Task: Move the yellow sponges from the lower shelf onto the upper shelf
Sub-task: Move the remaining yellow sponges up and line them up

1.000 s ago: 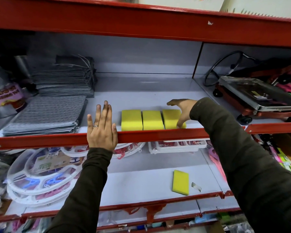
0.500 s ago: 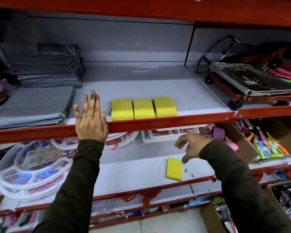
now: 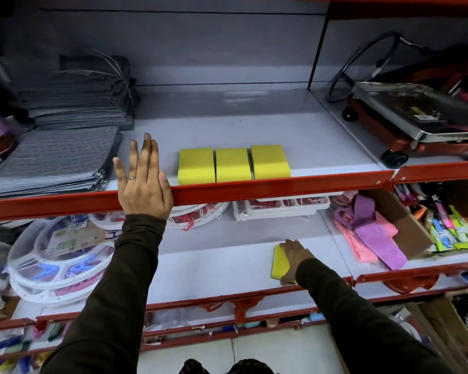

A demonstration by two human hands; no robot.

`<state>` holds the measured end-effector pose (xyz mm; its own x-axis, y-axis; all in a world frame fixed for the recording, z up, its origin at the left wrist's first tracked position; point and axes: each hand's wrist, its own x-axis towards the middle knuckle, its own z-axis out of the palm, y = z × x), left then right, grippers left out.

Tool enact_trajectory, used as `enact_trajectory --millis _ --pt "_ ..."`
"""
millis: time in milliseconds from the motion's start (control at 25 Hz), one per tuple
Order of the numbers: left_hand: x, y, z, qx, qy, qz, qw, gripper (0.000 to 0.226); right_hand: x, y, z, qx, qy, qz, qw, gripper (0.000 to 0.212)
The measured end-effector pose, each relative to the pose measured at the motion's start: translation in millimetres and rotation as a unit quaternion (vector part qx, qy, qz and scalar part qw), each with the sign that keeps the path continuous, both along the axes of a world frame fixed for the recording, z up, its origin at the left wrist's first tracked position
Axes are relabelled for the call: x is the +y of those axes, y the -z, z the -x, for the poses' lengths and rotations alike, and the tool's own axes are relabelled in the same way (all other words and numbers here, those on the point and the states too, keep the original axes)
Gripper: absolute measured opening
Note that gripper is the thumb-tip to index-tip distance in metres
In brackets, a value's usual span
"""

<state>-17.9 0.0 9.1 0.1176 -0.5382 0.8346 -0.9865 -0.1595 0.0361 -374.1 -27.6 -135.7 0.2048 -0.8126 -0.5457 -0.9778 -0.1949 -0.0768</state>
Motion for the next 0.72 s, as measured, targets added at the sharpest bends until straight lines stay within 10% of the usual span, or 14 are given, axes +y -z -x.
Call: enact_trajectory --millis 360,720 --pt "2.2 -1.9 1.3 0.002 -0.007 -0.022 1.0 0.06 8.4 -1.9 -6.3 -0.006 -0.016 0.053 0.998 0.105" --pt "6.1 -5.6 4.5 0.014 0.005 -0.035 0.999 0.06 35.9 -150.7 -14.2 0.008 -0.065 0.077 0.995 0.114"
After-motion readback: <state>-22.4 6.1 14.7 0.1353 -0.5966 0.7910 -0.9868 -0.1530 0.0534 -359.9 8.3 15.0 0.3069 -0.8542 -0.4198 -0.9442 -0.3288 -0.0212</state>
